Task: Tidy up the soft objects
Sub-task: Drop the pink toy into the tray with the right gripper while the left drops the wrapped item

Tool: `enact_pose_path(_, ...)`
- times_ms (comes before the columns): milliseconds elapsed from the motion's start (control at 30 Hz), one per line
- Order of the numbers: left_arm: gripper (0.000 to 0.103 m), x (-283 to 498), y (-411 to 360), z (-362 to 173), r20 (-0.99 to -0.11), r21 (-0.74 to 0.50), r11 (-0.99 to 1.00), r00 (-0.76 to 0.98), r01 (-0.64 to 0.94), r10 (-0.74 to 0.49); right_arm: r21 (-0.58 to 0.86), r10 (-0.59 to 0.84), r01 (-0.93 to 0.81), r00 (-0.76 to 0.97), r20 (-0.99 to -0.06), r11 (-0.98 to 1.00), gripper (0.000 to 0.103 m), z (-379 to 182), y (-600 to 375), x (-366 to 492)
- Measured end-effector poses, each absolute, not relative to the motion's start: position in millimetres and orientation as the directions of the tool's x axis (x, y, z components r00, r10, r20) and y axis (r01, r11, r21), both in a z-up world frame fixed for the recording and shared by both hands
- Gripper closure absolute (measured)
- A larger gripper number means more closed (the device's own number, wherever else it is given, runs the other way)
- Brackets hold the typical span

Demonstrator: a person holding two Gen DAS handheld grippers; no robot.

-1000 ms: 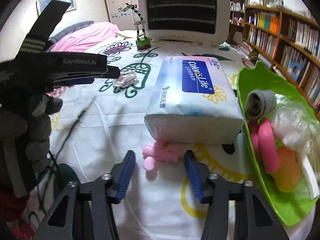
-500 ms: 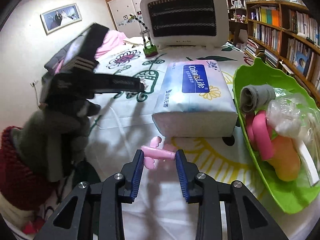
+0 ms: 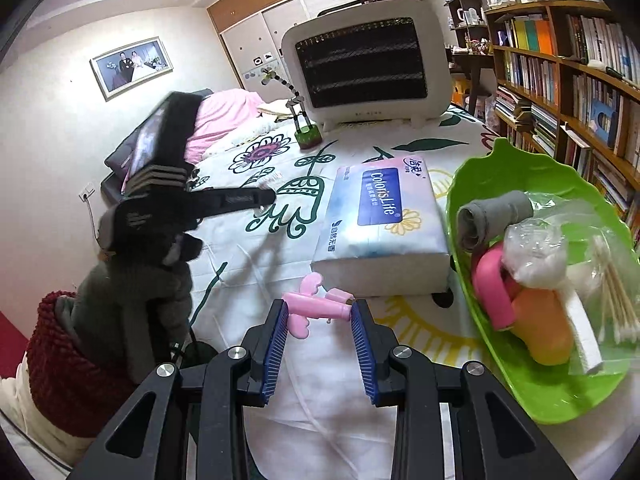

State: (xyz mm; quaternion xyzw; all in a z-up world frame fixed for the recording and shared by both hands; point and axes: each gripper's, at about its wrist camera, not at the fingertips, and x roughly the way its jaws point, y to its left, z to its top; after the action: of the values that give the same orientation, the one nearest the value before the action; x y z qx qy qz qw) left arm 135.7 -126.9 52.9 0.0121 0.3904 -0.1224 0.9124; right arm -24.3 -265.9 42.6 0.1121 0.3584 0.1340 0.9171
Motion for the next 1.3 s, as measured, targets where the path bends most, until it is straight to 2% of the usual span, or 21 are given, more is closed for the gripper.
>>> enact_pose_path(333,0.09,105,-153,81,-0.672,-0.09,0.943,0.679,0.319,-0.294,0.301,0.288,-0.126,0.755,-0.589,0.945,0.068,54,-284,-30)
enact_pose_path(800,0.09,70,-210,95,-0.663,-0.091,0.877,0.629,0.472,-0.407,0.272,0.097,0.074,0.819,-0.565,0.959,0.068,63,-351,-41)
enact_pose_path(1100,0.09,58,-238,97,-0.669,-0.085,0.845,0.598,0.528,-0.44,0.254,0.03,0.149,0.808,-0.589,0.956,0.068,50,-381,-33)
enact_pose_path(1300,0.09,53,-252,96,-0.675,-0.079,0.83,0.583,0.552,-0.452,0.289,0.062,0.155,0.779,-0.624,0.945,0.068,33,-395,-24)
